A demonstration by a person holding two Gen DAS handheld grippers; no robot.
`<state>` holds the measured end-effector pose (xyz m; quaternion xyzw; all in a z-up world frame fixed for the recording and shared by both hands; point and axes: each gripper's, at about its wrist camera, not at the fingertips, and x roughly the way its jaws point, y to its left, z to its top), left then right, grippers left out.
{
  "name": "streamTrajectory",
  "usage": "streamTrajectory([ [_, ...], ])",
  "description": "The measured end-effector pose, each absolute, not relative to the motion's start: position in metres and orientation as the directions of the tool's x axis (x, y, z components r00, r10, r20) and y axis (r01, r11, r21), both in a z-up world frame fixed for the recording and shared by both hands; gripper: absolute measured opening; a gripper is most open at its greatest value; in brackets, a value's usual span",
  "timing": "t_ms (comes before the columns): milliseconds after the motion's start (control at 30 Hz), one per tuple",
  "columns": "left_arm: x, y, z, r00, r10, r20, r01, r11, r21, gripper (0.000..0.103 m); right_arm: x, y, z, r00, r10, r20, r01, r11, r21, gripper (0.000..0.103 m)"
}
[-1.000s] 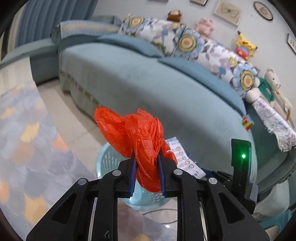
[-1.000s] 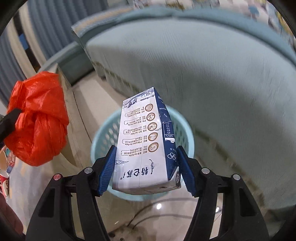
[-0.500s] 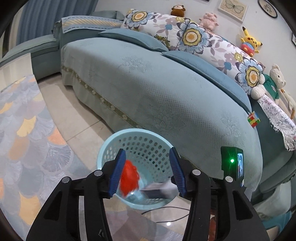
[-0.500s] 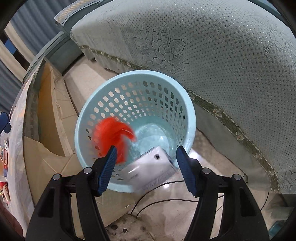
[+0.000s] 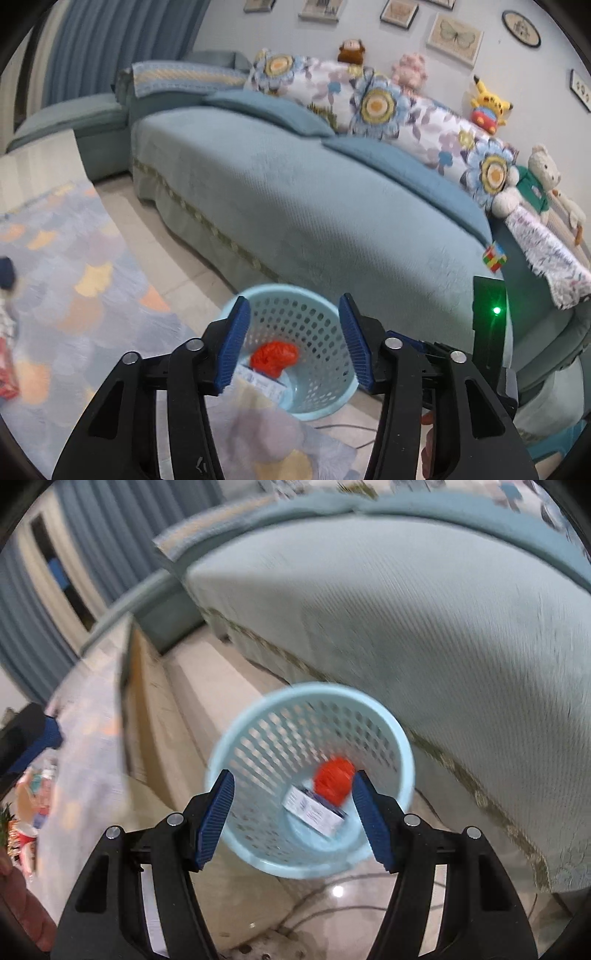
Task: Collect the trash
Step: 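Return both tools to the table, then grasp the white paper packet with the left tool while the right tool grasps the card box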
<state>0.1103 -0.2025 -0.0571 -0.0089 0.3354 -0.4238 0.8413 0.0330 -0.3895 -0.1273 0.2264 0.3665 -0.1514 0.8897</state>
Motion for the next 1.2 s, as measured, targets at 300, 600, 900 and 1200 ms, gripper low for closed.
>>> streamTrajectory([
  [300, 0.086, -0.074, 0.021, 0.630, -0.659, -0.410, 0.607, 0.748, -0.269, 0.068, 0.035, -0.293, -0.030, 0.850, -0.034, -0.525, 0.212, 0.936, 0.282, 0.063],
  [600, 0.084, 0.108, 0.026, 0.848, -0.292, -0.443, 0.243, 0.956, -0.166, 0.068, 0.072, -0.172, -0.003, 0.847, 0.124, -0.517, -0.020, 0.979, 0.201, 0.065],
  [900, 0.120, 0.273, -0.014, 0.815, -0.008, -0.579, -0.119, 0.976, -0.181, 0.066, 0.099, -0.105, -0.029, 0.803, 0.150, -0.576, -0.091, 0.987, 0.130, 0.058],
  [1200, 0.155, 0.294, -0.084, 0.657, -0.021, -0.754, -0.124, 0.983, -0.135, 0.057, 0.148, -0.077, -0.067, 0.727, 0.159, -0.668, -0.137, 0.987, 0.087, 0.056],
])
